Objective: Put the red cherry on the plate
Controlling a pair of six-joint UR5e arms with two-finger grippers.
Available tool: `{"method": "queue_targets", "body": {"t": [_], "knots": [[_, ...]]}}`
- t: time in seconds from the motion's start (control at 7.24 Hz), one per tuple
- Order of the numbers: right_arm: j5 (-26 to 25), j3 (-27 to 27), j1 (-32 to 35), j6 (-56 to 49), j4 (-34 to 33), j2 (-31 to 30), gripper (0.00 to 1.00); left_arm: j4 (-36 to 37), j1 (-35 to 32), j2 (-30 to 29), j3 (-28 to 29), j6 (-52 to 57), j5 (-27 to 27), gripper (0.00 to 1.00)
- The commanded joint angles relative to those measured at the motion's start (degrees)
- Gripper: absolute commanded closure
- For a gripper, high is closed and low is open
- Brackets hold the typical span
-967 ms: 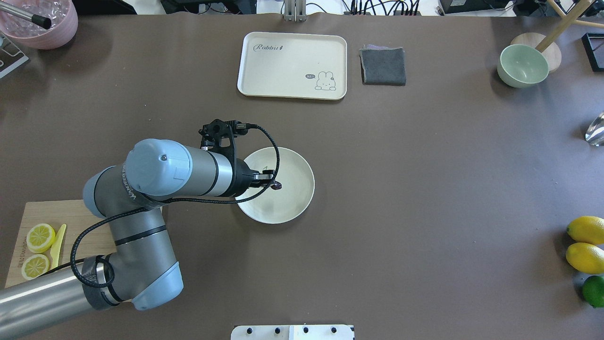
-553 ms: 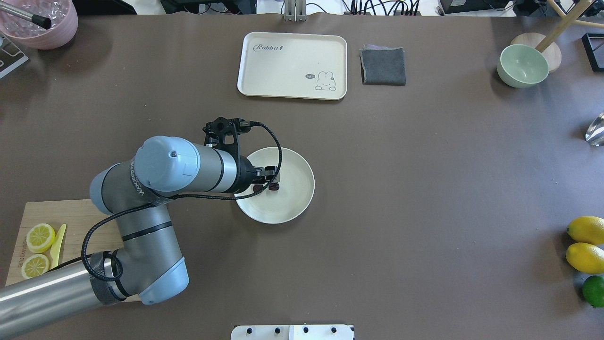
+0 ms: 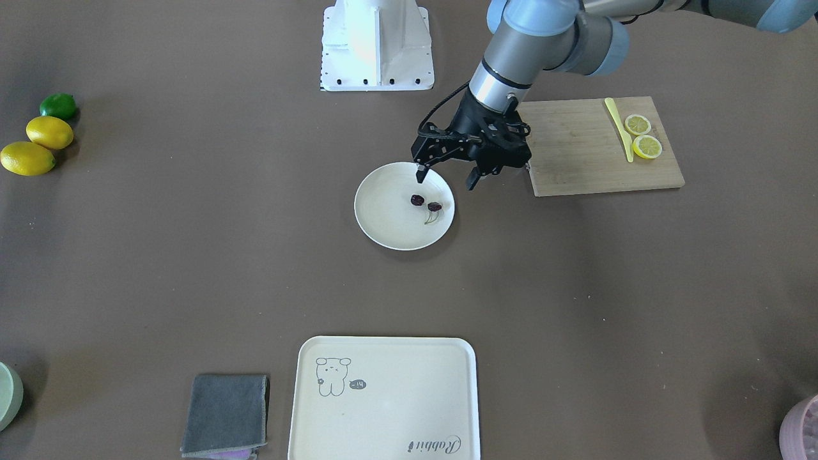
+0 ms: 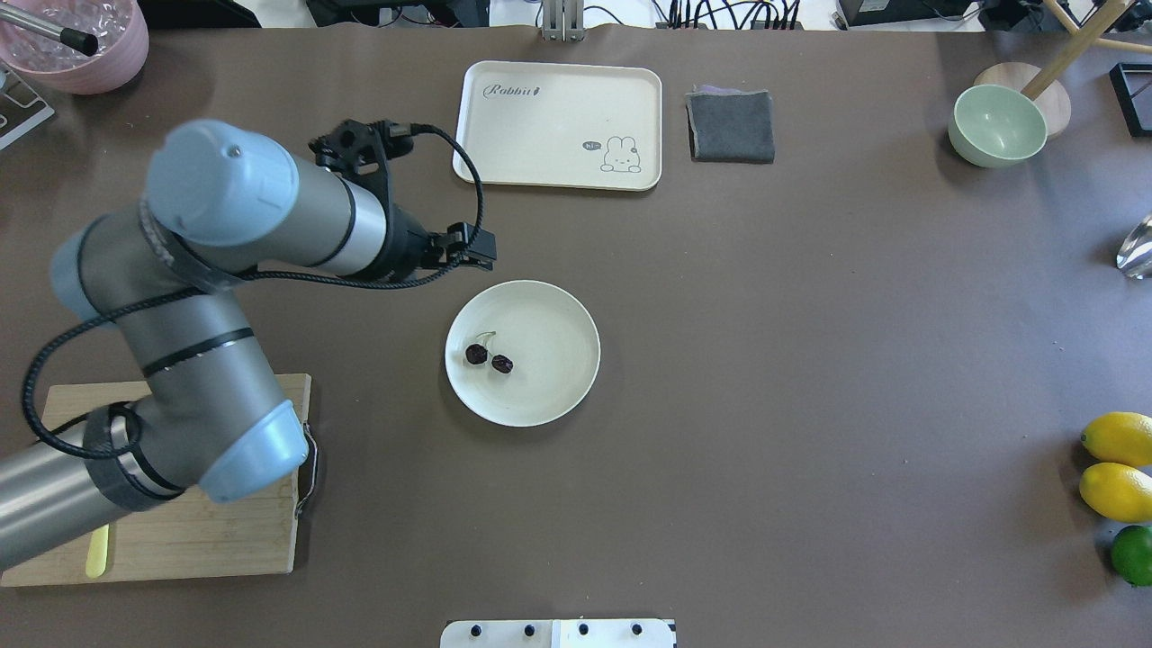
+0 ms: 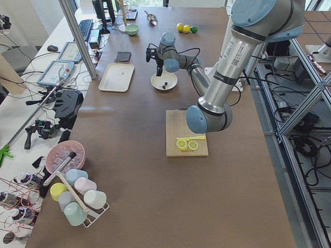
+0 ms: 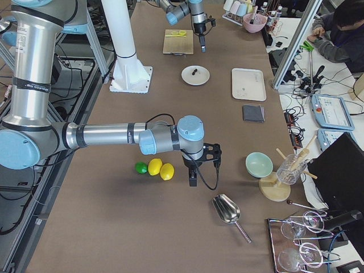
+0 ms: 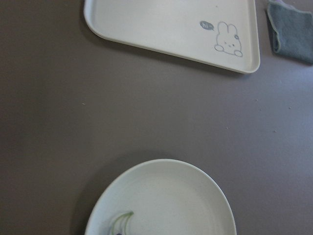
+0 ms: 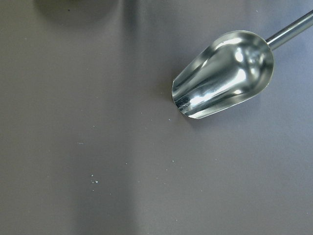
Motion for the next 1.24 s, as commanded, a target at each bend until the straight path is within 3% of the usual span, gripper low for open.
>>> {"method": "queue_targets", "body": {"t": [0.0,0.41,0.69,1.11], "knots": [[0.15,-0.28,1.00,-0.85,-3.27,0.28,0.00,18.90,-13.43,2.94,-6.16,21.37,-9.45,0.02],[0.41,0.07,4.69,-11.02,-9.87,0.72,0.00,34.15,-29.78,8.31,-6.47,53.64,-11.42,0.02],[0.41,-0.28,4.87,-11.23,-9.98,0.64,0.00,33.50,-40.87,14.96,0.01,73.95,-17.72,0.02],[0.41,-0.37,4.87,-11.14,-9.80,0.72,0.00,26.31,-46.78,24.03,1.89,78.19,-18.02,0.02]]}}
